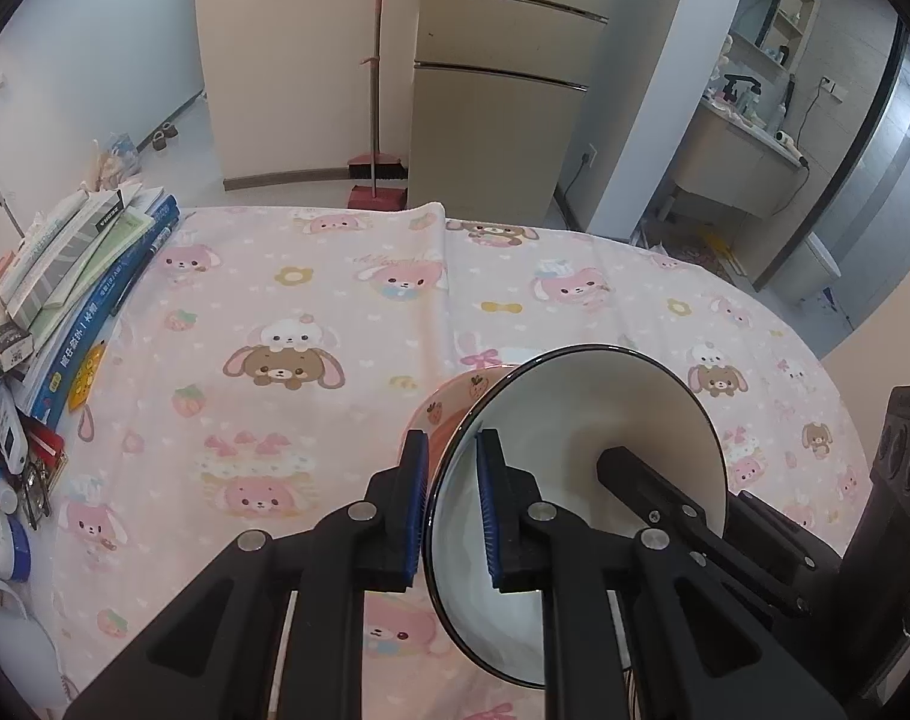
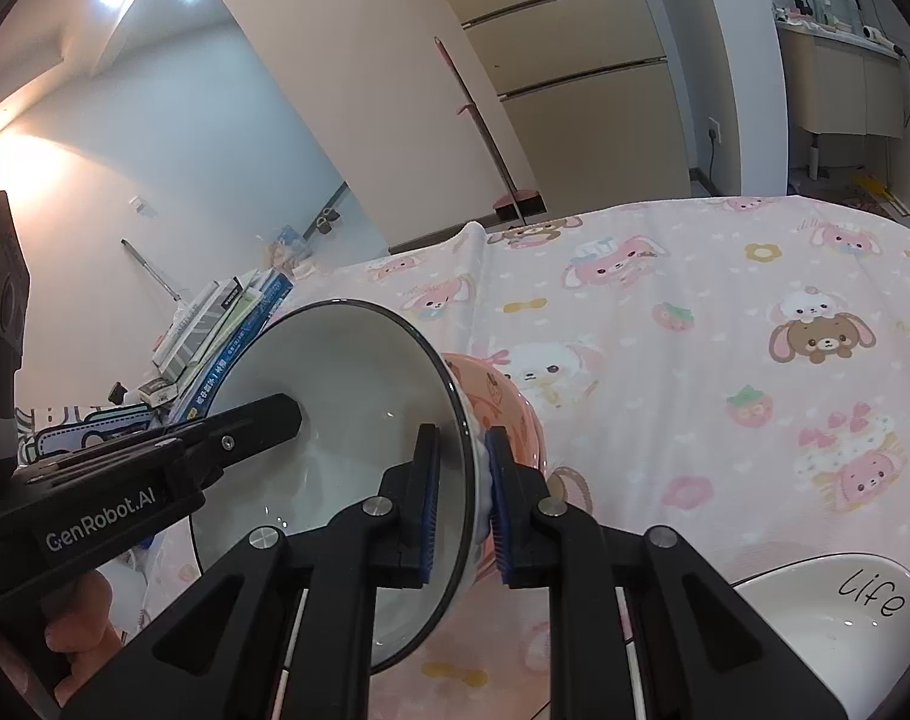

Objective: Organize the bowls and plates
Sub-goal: 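Lower the white bowl into the nested pink bowls with both tools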

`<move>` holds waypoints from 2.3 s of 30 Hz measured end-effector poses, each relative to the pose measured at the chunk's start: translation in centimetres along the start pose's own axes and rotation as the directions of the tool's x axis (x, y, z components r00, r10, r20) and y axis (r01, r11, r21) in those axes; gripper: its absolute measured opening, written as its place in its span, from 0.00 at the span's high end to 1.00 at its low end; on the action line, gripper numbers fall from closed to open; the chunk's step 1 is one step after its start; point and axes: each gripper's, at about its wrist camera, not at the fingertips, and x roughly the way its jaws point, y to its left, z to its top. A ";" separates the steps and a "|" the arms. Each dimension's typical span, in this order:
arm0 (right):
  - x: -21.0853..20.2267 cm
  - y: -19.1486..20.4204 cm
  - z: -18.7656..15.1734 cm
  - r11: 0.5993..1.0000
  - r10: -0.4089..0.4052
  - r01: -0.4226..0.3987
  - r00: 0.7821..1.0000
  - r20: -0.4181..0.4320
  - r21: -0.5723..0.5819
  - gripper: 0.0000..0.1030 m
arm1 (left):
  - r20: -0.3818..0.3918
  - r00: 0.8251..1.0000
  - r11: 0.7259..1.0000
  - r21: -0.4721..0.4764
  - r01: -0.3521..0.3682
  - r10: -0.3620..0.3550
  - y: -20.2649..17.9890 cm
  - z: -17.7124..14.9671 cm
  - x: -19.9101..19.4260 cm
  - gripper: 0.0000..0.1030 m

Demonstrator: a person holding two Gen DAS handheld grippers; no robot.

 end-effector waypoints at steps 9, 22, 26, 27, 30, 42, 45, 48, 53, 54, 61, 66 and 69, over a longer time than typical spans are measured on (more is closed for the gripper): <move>0.4 0.2 0.0 1.000 -0.010 0.010 1.000 -0.005 -0.009 0.84 | -0.003 1.000 1.000 -0.003 -0.018 0.018 -0.2 0.0 0.5 0.83; 0.7 0.5 -0.2 0.999 -0.031 0.031 1.000 -0.002 -0.031 0.84 | 0.041 0.999 1.000 -0.005 -0.015 0.015 -0.3 0.0 0.3 0.81; 0.6 0.3 -0.2 0.999 -0.032 0.032 0.999 -0.001 -0.026 0.84 | 0.049 0.999 1.000 0.006 -0.024 0.023 -0.5 0.0 0.3 0.80; 0.6 0.3 -0.2 0.999 -0.034 0.034 0.999 0.000 -0.026 0.84 | 0.047 0.999 1.000 0.005 -0.021 0.021 -0.5 0.1 0.4 0.80; 0.6 0.3 -0.1 0.999 -0.038 0.038 0.999 0.006 -0.032 0.84 | 0.040 0.999 1.000 -0.009 -0.005 0.006 -0.1 0.1 0.7 0.80; 0.4 0.4 -0.3 0.999 -0.039 0.040 0.999 0.032 -0.027 0.81 | 0.104 0.995 0.999 -0.051 0.010 -0.005 -0.3 0.1 0.1 0.75; 0.3 0.4 -0.4 0.999 -0.042 0.044 0.998 0.049 -0.033 0.82 | 0.095 0.995 0.999 -0.051 0.003 0.002 -0.2 0.1 0.4 0.75; 0.6 0.8 -0.6 0.996 -0.065 0.067 0.997 0.045 -0.054 0.82 | 0.077 0.997 0.999 -0.053 -0.006 0.010 0.0 0.1 1.0 0.74; 0.7 0.6 -0.5 0.998 -0.055 0.056 0.998 0.027 -0.039 0.81 | 0.067 0.997 0.999 -0.041 -0.024 0.027 -0.1 0.0 1.5 0.74; 0.7 0.5 -0.5 0.998 -0.053 0.054 0.998 0.026 -0.040 0.81 | 0.065 0.997 0.999 -0.035 -0.033 0.036 -0.1 -0.1 1.6 0.74; 0.4 0.6 -0.3 0.995 -0.076 0.078 0.996 0.044 -0.056 0.77 | 0.008 0.999 0.999 -0.027 -0.036 0.036 0.4 -0.1 2.7 0.74; 0.5 1.3 -0.5 0.981 -0.146 0.153 0.987 0.063 -0.122 0.84 | -0.005 0.999 0.999 -0.016 -0.032 0.032 0.5 -0.1 2.3 0.74; 0.4 0.8 -0.3 0.986 -0.131 0.136 0.990 0.054 -0.101 0.85 | -0.007 0.999 0.999 -0.011 -0.040 0.040 0.5 -0.1 2.2 0.74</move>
